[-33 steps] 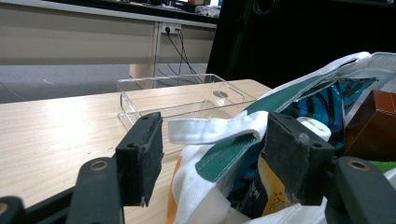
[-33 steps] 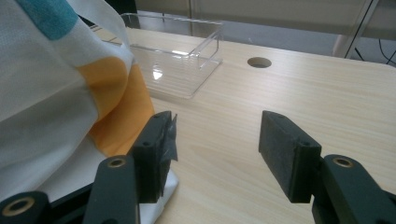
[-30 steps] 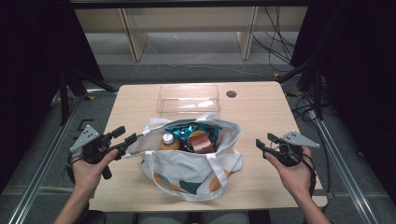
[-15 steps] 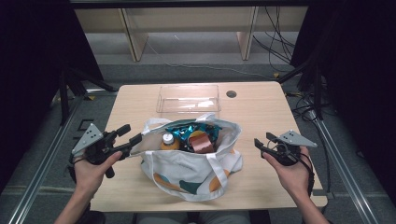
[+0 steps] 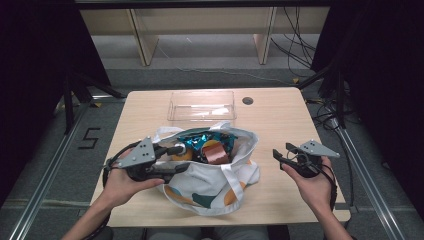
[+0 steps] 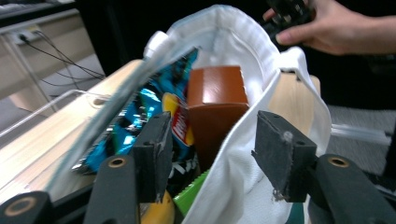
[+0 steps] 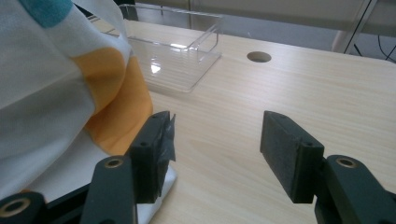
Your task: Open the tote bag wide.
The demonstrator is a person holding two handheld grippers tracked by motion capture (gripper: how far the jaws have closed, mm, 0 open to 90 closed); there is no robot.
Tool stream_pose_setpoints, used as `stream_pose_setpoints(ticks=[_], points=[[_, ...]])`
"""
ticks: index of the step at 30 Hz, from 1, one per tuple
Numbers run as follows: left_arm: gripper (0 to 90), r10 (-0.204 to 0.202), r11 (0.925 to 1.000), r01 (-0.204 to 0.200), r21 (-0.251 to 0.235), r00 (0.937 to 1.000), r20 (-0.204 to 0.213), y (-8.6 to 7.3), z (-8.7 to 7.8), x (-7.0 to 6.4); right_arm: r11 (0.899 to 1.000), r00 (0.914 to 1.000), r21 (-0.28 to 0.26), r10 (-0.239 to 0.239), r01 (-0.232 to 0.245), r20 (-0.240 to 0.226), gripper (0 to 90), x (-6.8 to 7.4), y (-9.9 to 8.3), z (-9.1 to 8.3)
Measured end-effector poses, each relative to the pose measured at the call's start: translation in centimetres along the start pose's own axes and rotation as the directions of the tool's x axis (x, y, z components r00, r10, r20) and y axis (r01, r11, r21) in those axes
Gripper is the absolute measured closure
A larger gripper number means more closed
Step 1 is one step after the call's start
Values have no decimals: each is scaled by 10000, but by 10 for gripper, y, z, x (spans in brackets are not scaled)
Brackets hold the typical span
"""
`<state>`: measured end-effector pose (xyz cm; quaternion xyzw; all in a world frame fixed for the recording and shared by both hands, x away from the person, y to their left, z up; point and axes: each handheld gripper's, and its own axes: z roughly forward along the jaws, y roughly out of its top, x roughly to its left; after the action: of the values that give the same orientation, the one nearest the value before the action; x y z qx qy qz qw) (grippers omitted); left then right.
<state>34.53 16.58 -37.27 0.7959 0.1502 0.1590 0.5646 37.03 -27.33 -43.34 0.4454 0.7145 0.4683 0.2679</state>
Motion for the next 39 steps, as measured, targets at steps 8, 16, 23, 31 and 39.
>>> stream_pose_setpoints(ticks=[8,16,23,31,39], points=[[528,512,9960,-556,696,9967,623,-2,20,1,9991,9993,250,333,-328,-188,435,1,-1,0],[829,1773,9768,-1889,1004,9775,1142,8,28,-5,9994,9995,245,247,-243,-183,435,-1,-1,1],[863,2121,9686,-2274,1007,9667,1430,20,22,-12,9971,9985,553,528,-520,-122,435,1,-2,0],[865,1811,9603,-2299,1581,9446,2738,5,35,-31,9989,9998,427,196,-194,-36,434,-4,-3,3],[870,1828,9466,-2527,2002,9322,3124,-6,43,-38,9992,9998,361,179,-175,-110,430,-4,-3,4]])
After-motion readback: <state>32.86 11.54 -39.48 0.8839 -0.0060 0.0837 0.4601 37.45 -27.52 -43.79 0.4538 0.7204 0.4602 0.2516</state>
